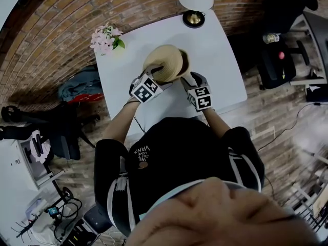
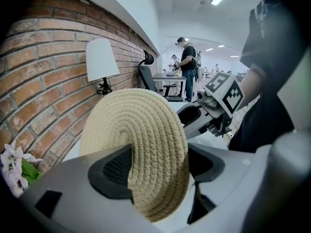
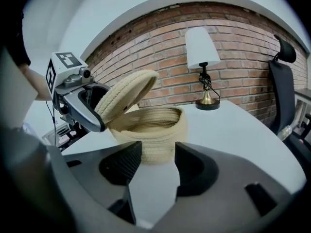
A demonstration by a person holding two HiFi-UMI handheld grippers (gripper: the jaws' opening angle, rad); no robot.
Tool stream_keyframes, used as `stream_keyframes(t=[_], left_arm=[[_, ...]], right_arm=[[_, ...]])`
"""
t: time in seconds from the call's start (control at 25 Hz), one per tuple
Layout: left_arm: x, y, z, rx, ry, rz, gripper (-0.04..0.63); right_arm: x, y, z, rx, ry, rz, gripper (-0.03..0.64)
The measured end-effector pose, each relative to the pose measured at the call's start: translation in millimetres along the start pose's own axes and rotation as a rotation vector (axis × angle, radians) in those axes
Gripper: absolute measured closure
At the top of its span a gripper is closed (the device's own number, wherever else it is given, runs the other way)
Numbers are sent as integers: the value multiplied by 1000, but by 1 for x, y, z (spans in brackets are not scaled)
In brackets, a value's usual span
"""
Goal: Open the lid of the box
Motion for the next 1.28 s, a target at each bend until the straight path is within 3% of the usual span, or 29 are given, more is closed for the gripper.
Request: stream_keyframes(t=[0.32,1.04,1.28], left_arm=[[-5,-7,13,52,-100,-20,247],[-20,-27,48,138,-240,-2,249],[-25,-35,64,170,-271,-27,250]], right_arm=[[4,0,13,-46,-25,-30,408],[11,14,38,-133,-80,-49,434],[19,23,47,-152,-107,-51,443]])
Point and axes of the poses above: the fingertips, and each gripper's own axes: z backward along the fingers, y to its left, x out of its top, the point moved 10 cm from there along z, backward along the fingers, and after that the axes turned 15 degrees about -x, right-handed, at the moved point
